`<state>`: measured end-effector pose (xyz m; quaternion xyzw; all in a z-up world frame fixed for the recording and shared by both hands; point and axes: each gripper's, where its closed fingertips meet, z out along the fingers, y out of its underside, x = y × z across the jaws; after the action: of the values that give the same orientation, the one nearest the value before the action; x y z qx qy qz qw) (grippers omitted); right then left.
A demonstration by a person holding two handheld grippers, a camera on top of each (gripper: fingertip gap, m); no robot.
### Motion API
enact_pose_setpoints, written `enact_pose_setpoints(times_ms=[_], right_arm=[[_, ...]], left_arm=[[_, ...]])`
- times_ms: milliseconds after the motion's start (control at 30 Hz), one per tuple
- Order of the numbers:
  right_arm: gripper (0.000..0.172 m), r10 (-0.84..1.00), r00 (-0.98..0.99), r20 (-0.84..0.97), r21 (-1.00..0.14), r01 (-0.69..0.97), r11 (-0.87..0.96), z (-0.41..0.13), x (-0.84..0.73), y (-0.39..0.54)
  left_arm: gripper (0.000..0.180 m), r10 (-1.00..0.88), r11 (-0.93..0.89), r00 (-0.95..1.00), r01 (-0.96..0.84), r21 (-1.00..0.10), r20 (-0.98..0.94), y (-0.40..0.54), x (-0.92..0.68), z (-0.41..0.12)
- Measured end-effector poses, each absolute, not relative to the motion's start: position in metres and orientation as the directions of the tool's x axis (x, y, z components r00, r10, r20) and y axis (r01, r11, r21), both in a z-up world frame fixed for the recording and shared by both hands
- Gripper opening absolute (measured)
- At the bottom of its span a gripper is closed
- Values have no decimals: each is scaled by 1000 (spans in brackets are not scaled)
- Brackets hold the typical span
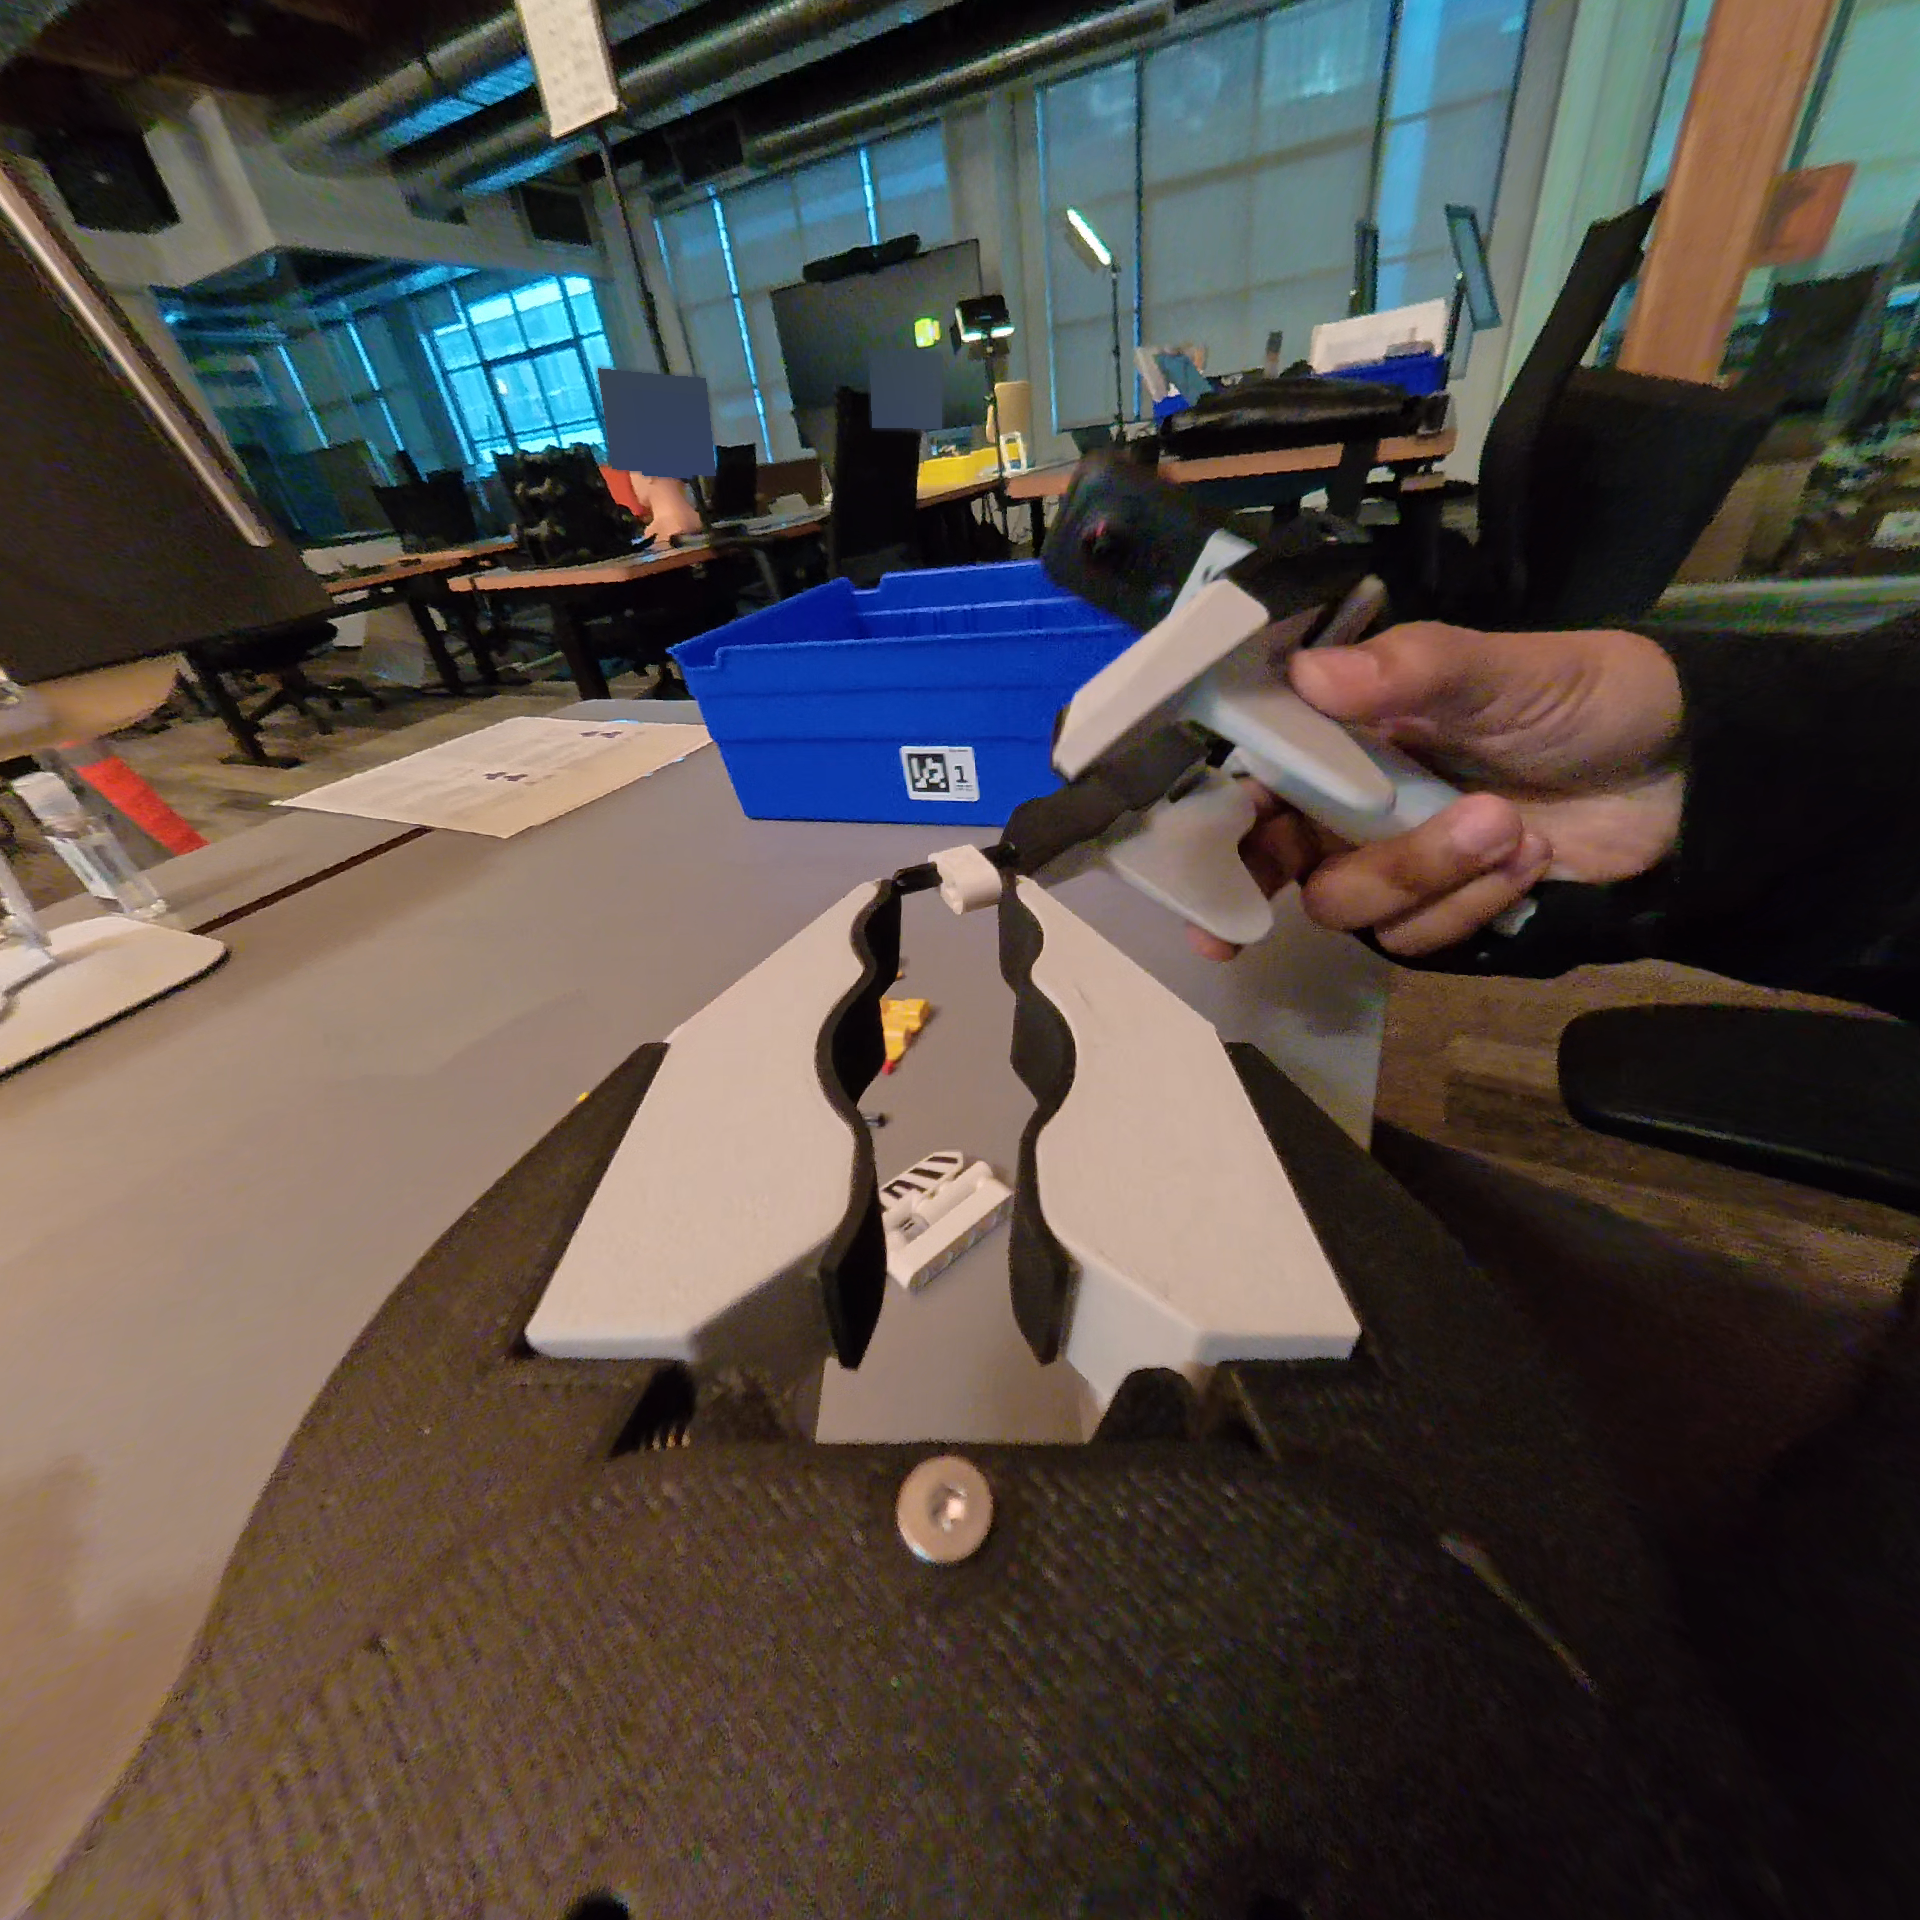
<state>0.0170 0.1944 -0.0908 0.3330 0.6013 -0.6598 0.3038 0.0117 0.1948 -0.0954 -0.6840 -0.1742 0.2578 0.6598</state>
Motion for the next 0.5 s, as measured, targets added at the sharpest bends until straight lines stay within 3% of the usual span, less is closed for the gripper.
enact_pose_setpoints(times_ms=[100, 200, 367, 500], right_arm=[[27, 278, -824, -494, -868, 488, -94, -99, -5, 196], [24, 520, -843, -141, -989, 140, -43, -95, -30, 204], [29, 579, -771, 264, -954, -121, 274, -117, -33, 190], [22, 557, -654, 512, -856, -336, 393, -116, -23, 183]], left_arm=[[14, 615, -226, 730, -200, -954, -298, 187, -1, -104], [15, 625, -381, 652, -225, -897, -429, 177, -24, -118], [15, 641, -210, 725, -149, -966, -251, 180, -27, -105], [15, 615, -195, 757, -122, -973, -219, 182, -27, -106]])
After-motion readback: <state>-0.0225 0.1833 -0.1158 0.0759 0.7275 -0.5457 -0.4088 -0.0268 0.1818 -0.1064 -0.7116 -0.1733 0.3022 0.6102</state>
